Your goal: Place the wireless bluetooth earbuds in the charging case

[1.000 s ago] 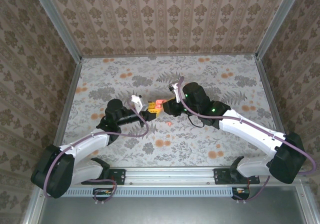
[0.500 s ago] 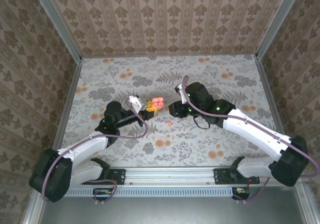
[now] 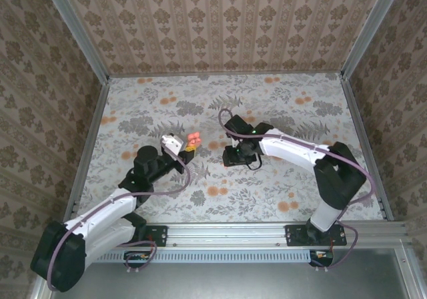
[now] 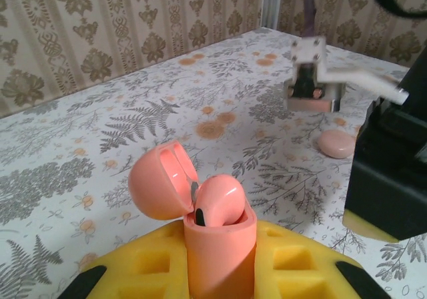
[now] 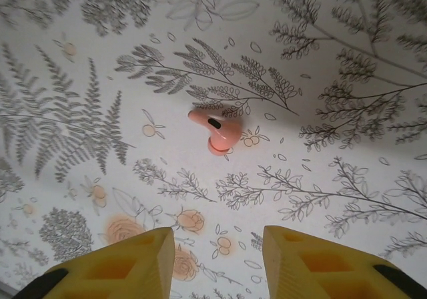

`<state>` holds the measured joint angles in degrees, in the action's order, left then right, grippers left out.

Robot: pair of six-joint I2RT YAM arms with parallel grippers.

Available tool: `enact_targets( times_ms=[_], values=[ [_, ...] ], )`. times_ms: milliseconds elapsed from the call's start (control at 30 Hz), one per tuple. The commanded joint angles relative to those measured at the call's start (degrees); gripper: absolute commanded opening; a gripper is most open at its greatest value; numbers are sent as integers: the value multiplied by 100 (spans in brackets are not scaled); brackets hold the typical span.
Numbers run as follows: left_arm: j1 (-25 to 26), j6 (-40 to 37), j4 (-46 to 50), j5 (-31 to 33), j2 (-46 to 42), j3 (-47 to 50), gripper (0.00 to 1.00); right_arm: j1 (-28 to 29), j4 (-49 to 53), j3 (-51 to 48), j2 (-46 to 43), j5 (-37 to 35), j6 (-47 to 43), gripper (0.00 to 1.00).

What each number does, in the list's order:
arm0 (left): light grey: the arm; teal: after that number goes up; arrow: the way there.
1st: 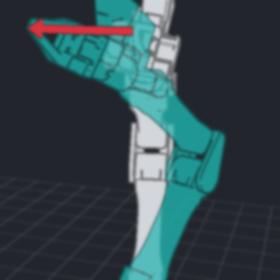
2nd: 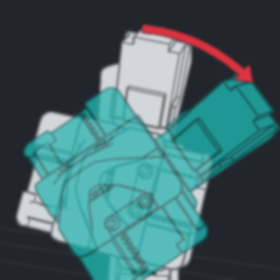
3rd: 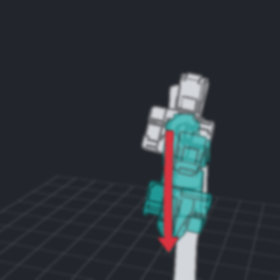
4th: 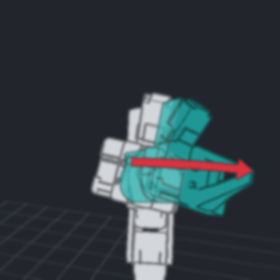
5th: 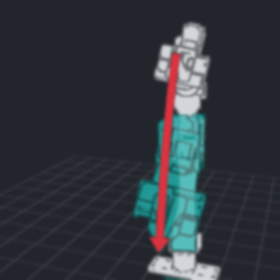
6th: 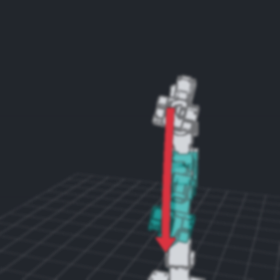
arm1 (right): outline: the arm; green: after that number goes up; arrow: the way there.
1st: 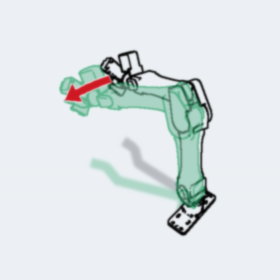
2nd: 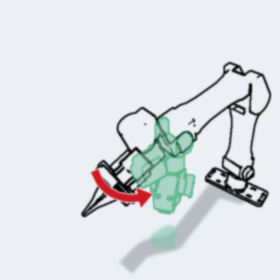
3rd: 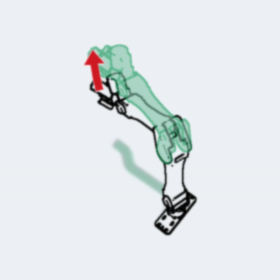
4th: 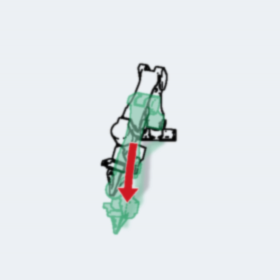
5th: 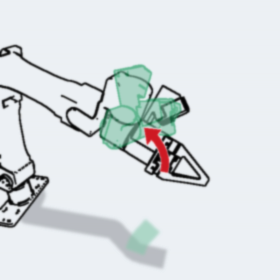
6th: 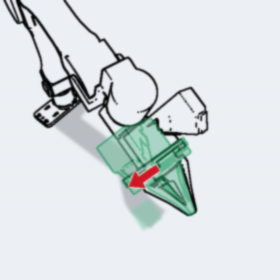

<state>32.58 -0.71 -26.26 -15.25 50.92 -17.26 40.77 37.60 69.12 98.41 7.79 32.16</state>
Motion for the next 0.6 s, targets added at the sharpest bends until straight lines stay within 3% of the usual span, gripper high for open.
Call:
enact_targets(
  times_ms=[0,567],
  values=[
    [-37,-3,202,223,-223,73,8,36,150,293,347,258,107,40],
    [-120,-26,341,233,-498,149,8,44,76,678,1264,479,-55,39]
  ],
)
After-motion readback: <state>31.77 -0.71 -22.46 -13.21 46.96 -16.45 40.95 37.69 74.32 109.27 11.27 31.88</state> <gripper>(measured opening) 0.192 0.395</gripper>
